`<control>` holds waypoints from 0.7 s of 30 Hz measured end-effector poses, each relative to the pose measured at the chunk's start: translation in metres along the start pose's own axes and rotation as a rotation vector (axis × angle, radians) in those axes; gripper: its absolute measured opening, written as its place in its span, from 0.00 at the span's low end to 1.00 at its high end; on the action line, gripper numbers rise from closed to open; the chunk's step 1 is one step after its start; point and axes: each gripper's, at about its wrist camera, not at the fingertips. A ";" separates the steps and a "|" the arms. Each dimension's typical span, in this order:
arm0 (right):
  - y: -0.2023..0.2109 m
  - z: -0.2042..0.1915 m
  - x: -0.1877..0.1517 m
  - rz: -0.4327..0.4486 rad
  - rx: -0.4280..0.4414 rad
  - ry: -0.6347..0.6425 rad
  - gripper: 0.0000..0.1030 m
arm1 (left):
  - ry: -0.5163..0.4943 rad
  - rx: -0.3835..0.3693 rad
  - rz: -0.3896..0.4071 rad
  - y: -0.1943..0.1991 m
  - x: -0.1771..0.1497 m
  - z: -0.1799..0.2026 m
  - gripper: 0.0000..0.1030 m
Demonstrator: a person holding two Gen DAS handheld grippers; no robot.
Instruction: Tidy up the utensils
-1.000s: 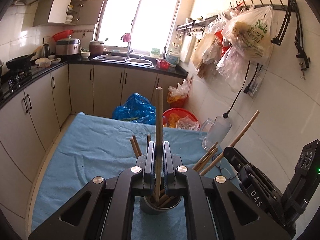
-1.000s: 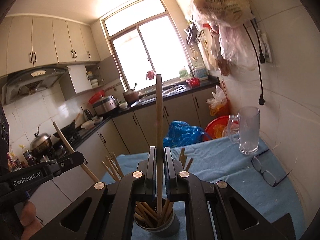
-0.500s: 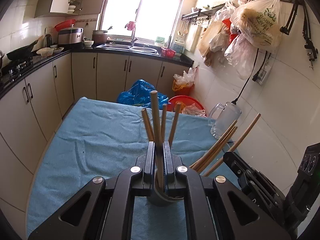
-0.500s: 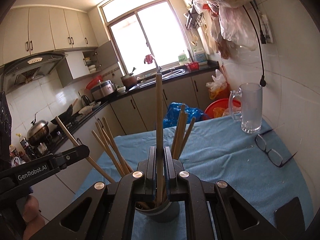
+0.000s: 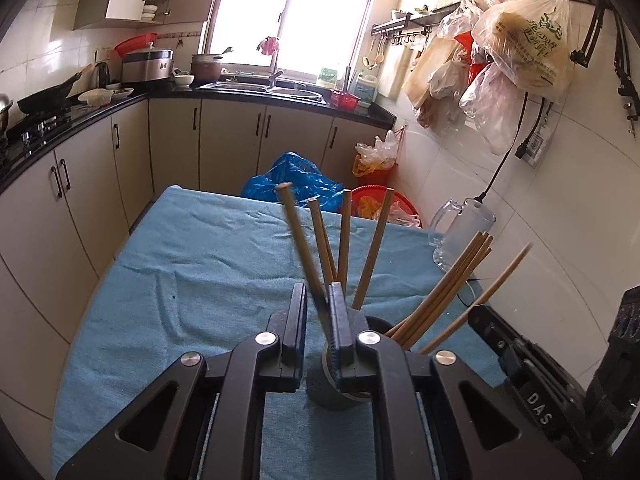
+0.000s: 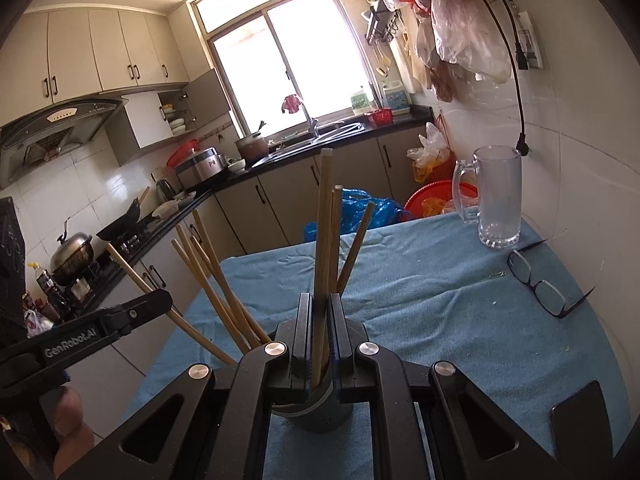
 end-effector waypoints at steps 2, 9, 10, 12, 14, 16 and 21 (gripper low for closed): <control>0.004 -0.001 0.001 0.008 -0.002 0.006 0.08 | 0.002 0.002 0.002 0.001 0.001 0.000 0.17; 0.018 -0.003 0.005 0.029 -0.005 0.006 0.09 | -0.002 0.036 0.039 0.011 0.002 0.002 0.35; 0.020 -0.003 0.005 0.032 -0.007 0.006 0.10 | -0.004 0.047 0.045 0.012 0.002 0.002 0.41; 0.027 -0.003 0.006 0.044 -0.017 0.009 0.22 | -0.001 0.069 0.050 0.016 0.001 0.002 0.53; 0.033 -0.002 0.007 0.057 -0.036 0.016 0.38 | 0.016 0.084 0.062 0.021 -0.001 -0.001 0.58; 0.039 0.001 0.007 0.070 -0.064 0.020 0.54 | 0.021 0.123 0.083 0.027 -0.004 -0.003 0.63; 0.053 0.010 -0.001 0.070 -0.150 0.024 0.86 | 0.031 0.227 0.122 0.050 -0.028 -0.013 0.84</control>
Point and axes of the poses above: each gripper's, at about its wrist camera, not at the fingertips, and y roughly against the way its jaws point, z to its right, x to its top, and after that the axes turned 2 degrees about z, right-handed
